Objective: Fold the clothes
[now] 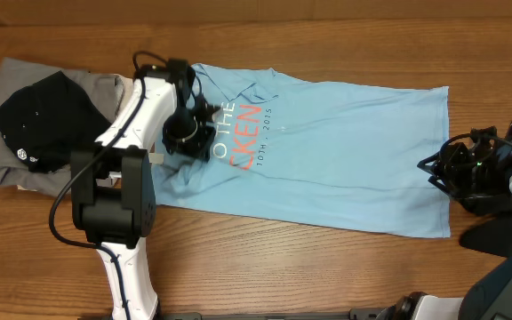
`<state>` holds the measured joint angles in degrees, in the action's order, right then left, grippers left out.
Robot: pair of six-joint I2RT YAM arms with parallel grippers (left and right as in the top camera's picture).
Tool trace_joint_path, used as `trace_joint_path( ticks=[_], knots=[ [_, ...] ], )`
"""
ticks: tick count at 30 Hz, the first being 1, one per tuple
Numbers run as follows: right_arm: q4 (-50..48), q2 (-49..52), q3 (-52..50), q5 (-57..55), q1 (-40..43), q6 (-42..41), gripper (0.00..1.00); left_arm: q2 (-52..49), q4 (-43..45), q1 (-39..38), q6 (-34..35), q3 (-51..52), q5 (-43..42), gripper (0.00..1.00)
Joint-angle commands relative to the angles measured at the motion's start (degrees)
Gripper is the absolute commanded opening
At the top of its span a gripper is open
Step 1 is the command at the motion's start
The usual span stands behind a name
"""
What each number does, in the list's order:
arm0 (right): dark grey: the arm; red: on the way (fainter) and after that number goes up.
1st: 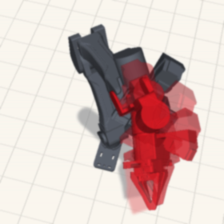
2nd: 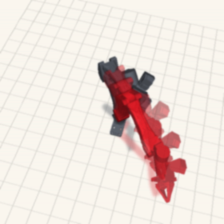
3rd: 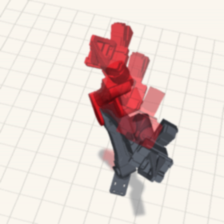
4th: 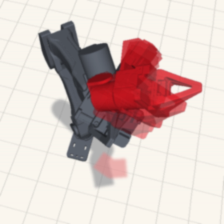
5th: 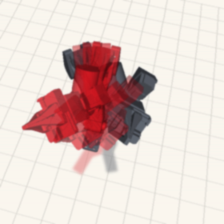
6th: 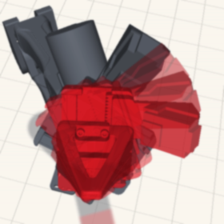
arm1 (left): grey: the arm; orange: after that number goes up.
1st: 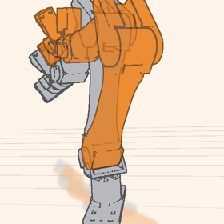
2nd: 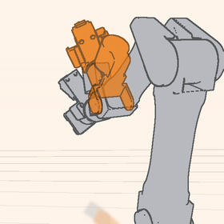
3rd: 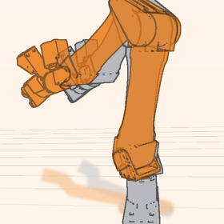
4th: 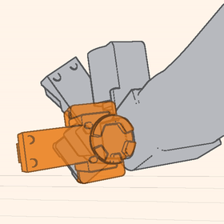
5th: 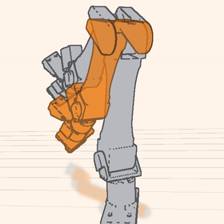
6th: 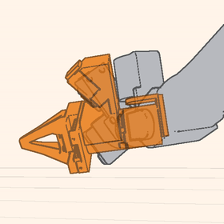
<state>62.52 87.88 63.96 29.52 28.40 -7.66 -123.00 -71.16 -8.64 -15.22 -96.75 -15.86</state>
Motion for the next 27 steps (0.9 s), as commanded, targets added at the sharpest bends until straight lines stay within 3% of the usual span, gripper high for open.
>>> trace_joint_path(
  ticks=[1, 14, 16, 20, 21, 24, 27],
  knots=[
    [-0.3, -0.9, 0.9, -0.6, -0.3, 0.5, 0.45, 1.6, 0.0, -0.2, -1.6, -4.9, -0.7, 0.13],
    [-0.2, -0.9, 0.9, -1.2, -0.3, 0.5, 0.45, 1.6, 3.4, -0.4, -5.6, -5.4, -2.9, 0.12],
    [-0.2, -0.9, 0.9, -1.2, -0.3, 0.5, 0.45, 1.6, 1.9, -0.4, -5.6, -5.3, -1.5, 0.19],
    [-0.3, -0.9, 0.9, -1.2, -0.3, 0.5, 0.45, 1.6, 2.9, -0.4, -5.5, -3.6, 1.2, 0.57],
    [-0.3, -0.9, 0.9, -1.2, -0.3, 0.5, 0.45, 1.6, 3.7, -0.4, -5.5, -2.8, 0.8, 0.63],
    [-0.2, -0.9, 0.9, -1.2, -0.3, 0.5, 0.45, 1.4, 6.4, -0.4, -5.4, 0.2, 0.9, 0.73],
    [0.0, -0.9, 0.9, -1.2, -0.3, 0.5, 0.45, 1.4, 8.3, -0.3, -5.3, 2.6, 0.7, 0.75]
  ],
)
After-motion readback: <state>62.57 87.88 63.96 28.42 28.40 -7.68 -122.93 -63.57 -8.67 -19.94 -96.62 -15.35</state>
